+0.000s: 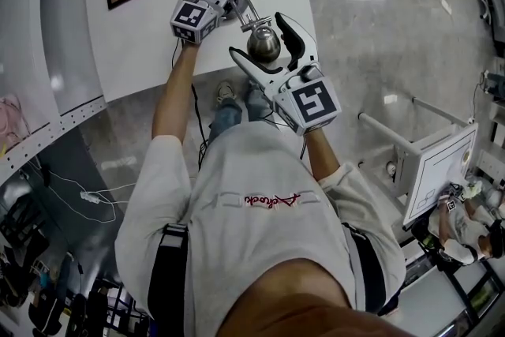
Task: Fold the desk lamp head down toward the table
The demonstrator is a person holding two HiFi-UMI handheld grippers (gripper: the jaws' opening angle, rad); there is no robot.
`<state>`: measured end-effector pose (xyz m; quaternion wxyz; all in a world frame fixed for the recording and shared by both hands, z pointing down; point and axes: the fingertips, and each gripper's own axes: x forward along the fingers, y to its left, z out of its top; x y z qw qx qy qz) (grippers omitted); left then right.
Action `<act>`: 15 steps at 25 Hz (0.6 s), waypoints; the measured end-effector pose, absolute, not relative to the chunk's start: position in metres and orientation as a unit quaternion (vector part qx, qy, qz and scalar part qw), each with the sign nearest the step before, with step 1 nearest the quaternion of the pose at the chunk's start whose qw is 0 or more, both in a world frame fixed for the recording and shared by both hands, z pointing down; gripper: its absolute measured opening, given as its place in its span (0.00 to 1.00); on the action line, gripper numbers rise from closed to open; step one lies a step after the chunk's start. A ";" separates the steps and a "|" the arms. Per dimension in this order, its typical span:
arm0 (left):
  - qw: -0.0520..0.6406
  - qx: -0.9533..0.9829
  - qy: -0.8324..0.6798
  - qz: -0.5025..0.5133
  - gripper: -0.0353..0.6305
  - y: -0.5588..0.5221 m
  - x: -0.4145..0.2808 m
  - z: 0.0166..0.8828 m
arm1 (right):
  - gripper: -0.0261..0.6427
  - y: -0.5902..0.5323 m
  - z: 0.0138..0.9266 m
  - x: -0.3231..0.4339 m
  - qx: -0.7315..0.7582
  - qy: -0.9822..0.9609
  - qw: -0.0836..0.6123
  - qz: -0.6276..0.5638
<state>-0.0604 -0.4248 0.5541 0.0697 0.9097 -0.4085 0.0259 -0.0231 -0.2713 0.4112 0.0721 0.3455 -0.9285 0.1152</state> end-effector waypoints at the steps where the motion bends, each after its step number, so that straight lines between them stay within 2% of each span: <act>1: 0.070 0.910 -0.408 0.026 0.24 -0.425 -0.060 0.554 | 0.64 -0.274 0.409 -0.026 0.344 -0.929 0.073 0.112; 15: 0.069 0.912 -0.405 0.024 0.24 -0.425 -0.059 0.554 | 0.63 -0.284 0.409 -0.035 0.357 -0.923 0.105 0.099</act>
